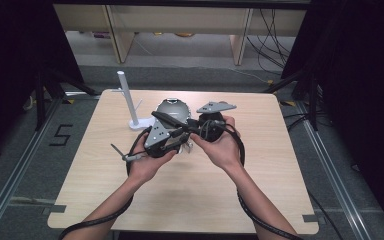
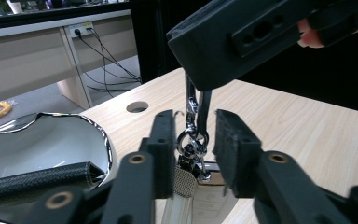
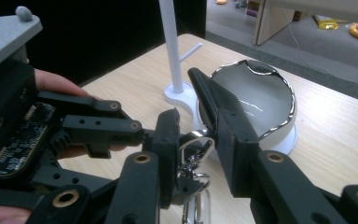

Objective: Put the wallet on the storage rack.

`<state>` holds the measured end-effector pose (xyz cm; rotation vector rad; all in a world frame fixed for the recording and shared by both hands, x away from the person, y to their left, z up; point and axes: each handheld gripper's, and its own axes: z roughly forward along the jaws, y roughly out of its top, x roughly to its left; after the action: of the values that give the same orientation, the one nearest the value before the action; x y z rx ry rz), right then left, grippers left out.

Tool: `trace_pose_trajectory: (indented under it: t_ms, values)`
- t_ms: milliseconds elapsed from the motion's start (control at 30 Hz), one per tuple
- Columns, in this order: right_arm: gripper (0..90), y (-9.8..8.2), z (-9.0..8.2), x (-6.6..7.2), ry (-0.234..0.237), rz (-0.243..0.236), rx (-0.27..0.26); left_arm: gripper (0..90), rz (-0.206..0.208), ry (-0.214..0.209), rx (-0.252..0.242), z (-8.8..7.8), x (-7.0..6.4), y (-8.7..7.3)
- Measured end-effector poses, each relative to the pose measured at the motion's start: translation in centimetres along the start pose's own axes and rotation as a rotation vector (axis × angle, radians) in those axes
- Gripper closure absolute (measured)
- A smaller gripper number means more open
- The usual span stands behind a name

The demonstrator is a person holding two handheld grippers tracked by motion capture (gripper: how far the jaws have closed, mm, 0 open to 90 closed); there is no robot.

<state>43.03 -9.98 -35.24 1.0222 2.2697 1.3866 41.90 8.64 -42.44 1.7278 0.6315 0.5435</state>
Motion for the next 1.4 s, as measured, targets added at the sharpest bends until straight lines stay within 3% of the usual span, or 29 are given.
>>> trace_pose_trajectory:
  t_ms: [300, 600, 633, 767, 1033, 1100, 1167, 1300, 1400]
  values:
    - [70.9, -0.1, 0.2, 0.3, 0.028, 0.009, 0.000, 75.9, -0.029, -0.007, 0.004, -0.3, -0.2, 0.0]
    - [70.6, 0.1, 0.1, 0.3, 0.052, -0.002, 0.008, 78.8, -0.027, 0.005, 0.007, -0.8, 0.1, 0.2]
    - [69.8, 0.1, 0.3, 0.3, 0.063, -0.003, 0.003, 82.3, -0.027, 0.003, 0.005, -0.8, 0.0, 0.3]
    - [69.7, 0.2, 0.3, 0.2, 0.066, -0.020, 0.003, 82.5, -0.024, 0.008, 0.006, -0.9, -0.1, 0.3]
    - [70.0, 0.3, 0.4, 0.4, 0.069, -0.006, 0.001, 82.6, -0.026, 0.012, 0.005, -0.9, 0.1, 0.4]
    - [69.8, 0.4, 0.5, 0.3, 0.069, -0.028, 0.006, 82.6, -0.025, 0.019, 0.018, -1.0, 0.1, 0.5]
    - [68.6, 0.4, 0.6, 0.4, 0.082, -0.005, 0.006, 82.6, -0.022, 0.021, 0.020, -1.1, 0.1, 0.5]
    - [57.6, 0.5, 0.3, 0.3, 0.092, 0.002, -0.035, 82.8, -0.033, 0.028, 0.016, -1.4, 0.6, 0.6]
    - [55.3, 0.7, -0.1, 0.1, 0.089, -0.017, -0.078, 82.7, -0.042, 0.041, 0.008, -1.9, 1.0, 0.8]
